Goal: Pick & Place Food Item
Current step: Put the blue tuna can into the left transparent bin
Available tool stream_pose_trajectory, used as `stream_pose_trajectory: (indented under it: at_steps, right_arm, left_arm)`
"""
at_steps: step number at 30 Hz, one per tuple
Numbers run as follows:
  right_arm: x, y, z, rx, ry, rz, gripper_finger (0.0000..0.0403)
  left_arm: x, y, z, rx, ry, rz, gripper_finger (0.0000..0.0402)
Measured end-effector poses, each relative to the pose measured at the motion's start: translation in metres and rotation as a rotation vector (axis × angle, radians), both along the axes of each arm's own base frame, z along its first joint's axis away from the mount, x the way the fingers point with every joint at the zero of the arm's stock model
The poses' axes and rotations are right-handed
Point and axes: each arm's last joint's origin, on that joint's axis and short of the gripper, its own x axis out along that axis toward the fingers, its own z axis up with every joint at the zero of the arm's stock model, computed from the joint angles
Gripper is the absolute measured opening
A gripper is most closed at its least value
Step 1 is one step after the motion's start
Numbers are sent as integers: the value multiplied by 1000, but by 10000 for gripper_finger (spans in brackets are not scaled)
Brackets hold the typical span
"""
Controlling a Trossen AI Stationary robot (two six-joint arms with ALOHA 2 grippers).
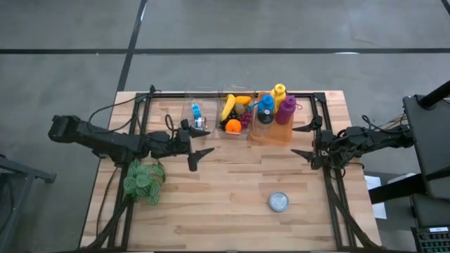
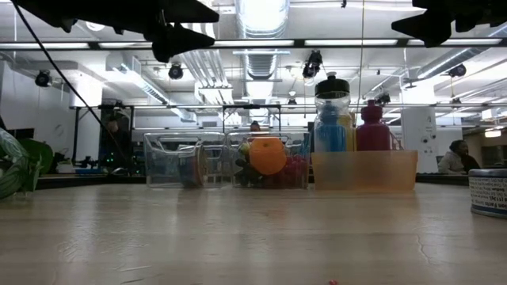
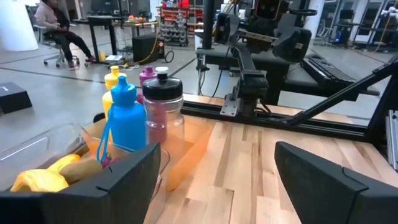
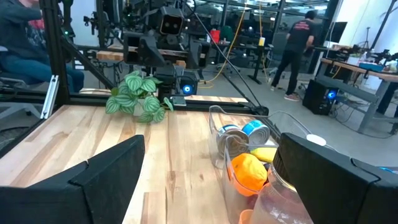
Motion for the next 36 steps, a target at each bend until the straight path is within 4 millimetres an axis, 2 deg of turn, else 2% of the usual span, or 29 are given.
stream_pose_trajectory:
  at_steps: [10, 16, 28, 36]
  right_arm:
    - [0, 0, 0, -3, 1, 0, 371]
    - [0, 0, 0, -72, 9, 3, 371]
    - [0, 0, 1, -61, -2, 2, 371]
    - [1, 0, 8, 237, -108, -2, 371]
  left_arm:
    - [0, 0, -1, 1, 7, 1, 322]
    - [0, 0, -3, 4, 32, 1, 322]
    - [-1, 0, -7, 9, 73, 1, 322]
    - [-2, 0, -11, 14, 115, 2, 322]
